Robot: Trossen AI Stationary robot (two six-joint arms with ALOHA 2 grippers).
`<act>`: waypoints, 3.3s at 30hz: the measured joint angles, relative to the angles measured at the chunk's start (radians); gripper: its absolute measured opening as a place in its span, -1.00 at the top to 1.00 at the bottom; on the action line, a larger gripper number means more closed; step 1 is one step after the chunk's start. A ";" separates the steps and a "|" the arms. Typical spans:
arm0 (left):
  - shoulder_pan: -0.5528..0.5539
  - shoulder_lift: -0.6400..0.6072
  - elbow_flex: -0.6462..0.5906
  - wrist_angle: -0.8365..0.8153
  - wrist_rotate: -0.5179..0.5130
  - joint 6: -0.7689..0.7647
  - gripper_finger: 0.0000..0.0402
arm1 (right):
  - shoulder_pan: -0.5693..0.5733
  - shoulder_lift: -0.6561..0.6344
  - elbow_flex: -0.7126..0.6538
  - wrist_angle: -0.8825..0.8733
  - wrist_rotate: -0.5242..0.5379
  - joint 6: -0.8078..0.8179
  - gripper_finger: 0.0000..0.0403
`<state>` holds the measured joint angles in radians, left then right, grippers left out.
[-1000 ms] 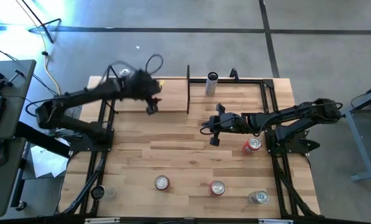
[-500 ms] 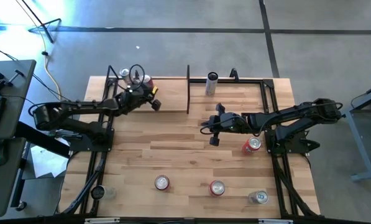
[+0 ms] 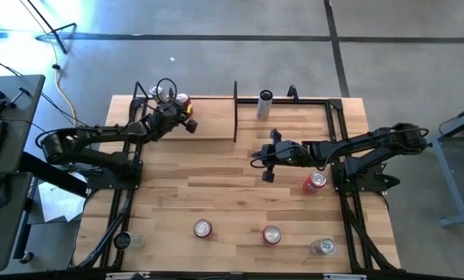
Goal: Place canned beverage on shelf
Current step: Put the top red black soda can on the shelf
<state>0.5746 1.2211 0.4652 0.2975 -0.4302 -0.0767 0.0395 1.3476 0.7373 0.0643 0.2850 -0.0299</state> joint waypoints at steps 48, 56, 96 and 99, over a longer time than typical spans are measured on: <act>0.077 -0.095 -0.001 -0.271 -0.058 -0.052 1.00 | 0.000 0.000 0.000 -0.019 0.000 0.006 1.00; -0.037 -0.160 -0.001 -0.308 0.030 -0.121 1.00 | 0.000 0.000 0.000 -0.018 0.000 0.005 1.00; -0.077 -0.145 -0.012 -0.268 -0.225 -0.202 1.00 | 0.000 0.000 0.000 -0.008 0.001 0.005 1.00; -0.090 -0.168 -0.027 -0.265 -0.144 -0.210 1.00 | 0.000 0.000 0.000 -0.008 0.001 0.004 1.00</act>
<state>0.4848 1.0528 0.4382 0.0325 -0.5741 -0.2872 0.0399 1.3476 0.7376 0.0566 0.2855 -0.0257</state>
